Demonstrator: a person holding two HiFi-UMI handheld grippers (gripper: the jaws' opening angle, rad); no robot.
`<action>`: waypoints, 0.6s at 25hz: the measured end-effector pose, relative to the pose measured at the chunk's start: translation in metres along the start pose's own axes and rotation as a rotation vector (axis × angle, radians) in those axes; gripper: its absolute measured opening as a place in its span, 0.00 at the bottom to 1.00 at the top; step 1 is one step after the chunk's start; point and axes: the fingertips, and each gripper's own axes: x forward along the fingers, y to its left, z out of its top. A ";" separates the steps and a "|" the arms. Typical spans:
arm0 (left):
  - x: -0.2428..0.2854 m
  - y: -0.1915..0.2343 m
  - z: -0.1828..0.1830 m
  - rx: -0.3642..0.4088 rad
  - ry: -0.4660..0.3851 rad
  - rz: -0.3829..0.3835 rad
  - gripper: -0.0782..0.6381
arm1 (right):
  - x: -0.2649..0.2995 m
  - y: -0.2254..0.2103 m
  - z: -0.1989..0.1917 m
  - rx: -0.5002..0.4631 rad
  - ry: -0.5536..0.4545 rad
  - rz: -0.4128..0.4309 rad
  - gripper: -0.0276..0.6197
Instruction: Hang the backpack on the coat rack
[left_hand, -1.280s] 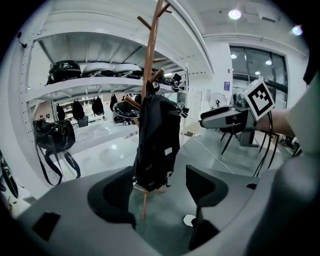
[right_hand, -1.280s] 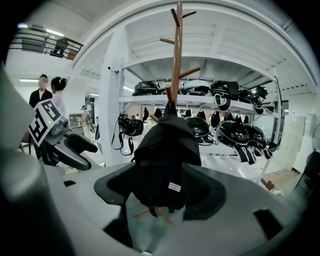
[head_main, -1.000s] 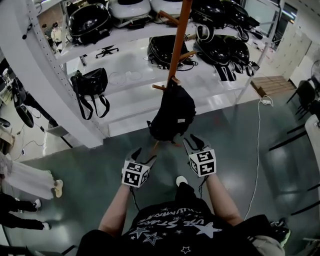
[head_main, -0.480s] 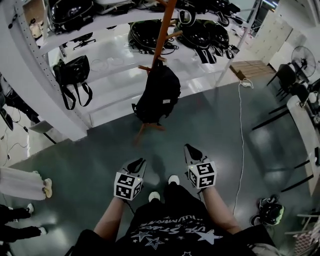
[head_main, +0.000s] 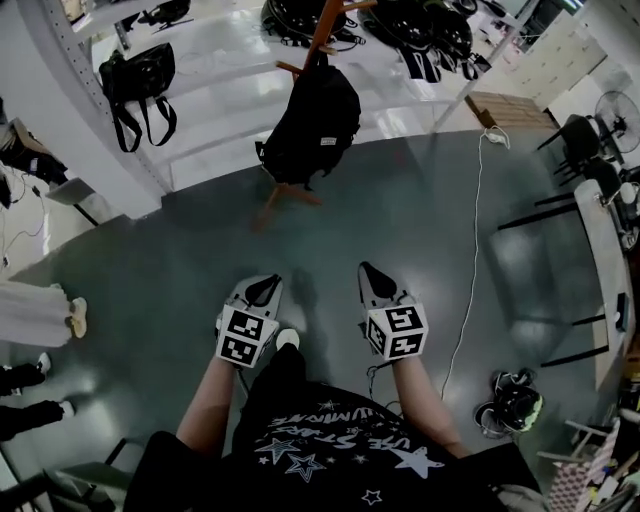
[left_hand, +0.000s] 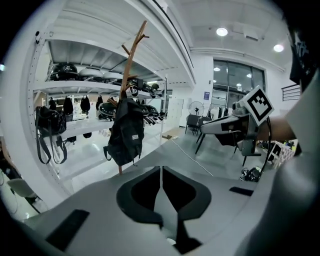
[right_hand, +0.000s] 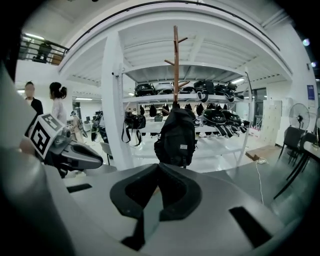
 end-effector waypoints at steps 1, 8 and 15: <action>-0.004 -0.010 -0.003 -0.015 0.000 0.001 0.16 | -0.007 0.004 -0.004 -0.013 0.006 0.015 0.06; -0.035 -0.079 -0.015 -0.026 0.007 -0.016 0.16 | -0.068 0.021 -0.029 -0.018 -0.010 0.071 0.06; -0.070 -0.110 -0.021 -0.010 -0.013 0.027 0.15 | -0.115 0.032 -0.033 -0.034 -0.069 0.084 0.06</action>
